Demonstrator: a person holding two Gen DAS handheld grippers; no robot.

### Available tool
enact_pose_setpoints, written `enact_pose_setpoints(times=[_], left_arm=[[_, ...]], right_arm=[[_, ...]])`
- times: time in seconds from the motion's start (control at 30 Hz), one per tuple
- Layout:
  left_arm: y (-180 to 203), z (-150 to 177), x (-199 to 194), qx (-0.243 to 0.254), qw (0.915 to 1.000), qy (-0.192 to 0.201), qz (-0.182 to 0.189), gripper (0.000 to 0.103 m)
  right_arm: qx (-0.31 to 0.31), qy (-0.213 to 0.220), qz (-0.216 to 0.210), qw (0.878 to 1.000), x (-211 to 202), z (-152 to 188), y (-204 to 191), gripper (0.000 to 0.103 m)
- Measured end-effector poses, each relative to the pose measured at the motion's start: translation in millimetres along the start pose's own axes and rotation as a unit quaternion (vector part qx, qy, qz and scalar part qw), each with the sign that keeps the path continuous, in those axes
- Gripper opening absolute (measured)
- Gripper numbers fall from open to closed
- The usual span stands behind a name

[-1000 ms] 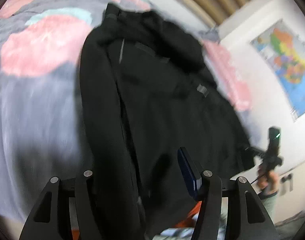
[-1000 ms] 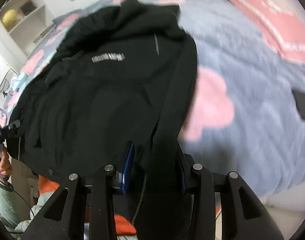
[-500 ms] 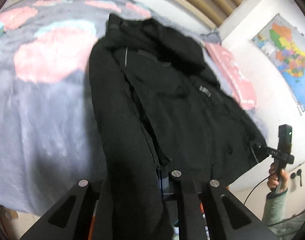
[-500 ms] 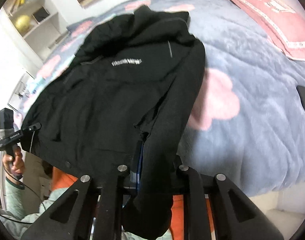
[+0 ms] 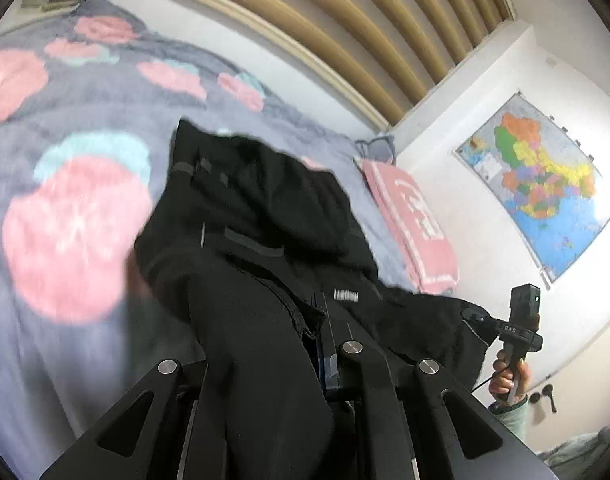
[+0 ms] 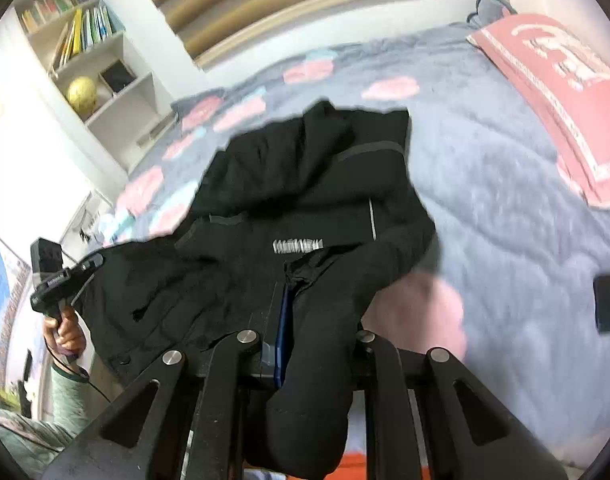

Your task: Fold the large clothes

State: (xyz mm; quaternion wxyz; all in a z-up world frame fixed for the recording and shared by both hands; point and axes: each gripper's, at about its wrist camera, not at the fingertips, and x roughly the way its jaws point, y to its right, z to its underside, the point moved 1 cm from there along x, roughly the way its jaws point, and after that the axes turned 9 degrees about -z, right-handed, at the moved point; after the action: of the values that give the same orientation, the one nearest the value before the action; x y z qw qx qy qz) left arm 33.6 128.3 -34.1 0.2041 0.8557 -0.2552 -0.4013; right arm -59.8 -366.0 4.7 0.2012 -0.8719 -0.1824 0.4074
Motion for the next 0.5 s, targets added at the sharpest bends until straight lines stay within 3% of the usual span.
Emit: enact_pose_setpoints(times=[0.2,0.33,0.5], left_arm=[[-14.9,-72.6,16.2,-0.066,0.9969,0.041,0.016,0.018],[-15.3,-115.2,57.2,-0.07,0.995,0.063,-0.033,0.018],[-30.8,-151.3,133.4,-0.092,0.9897,0.061,-0.091,0.02]], right_arm=[[0.03,0.073,-0.006,0.997,1.5,-77.7,16.2,0.02],[0.051,0.114,-0.001,0.992,26.4,-126.0,41.0,0.02],[0.058,0.129,0.064,0.988,91.0,-164.2,75.7,0.021]])
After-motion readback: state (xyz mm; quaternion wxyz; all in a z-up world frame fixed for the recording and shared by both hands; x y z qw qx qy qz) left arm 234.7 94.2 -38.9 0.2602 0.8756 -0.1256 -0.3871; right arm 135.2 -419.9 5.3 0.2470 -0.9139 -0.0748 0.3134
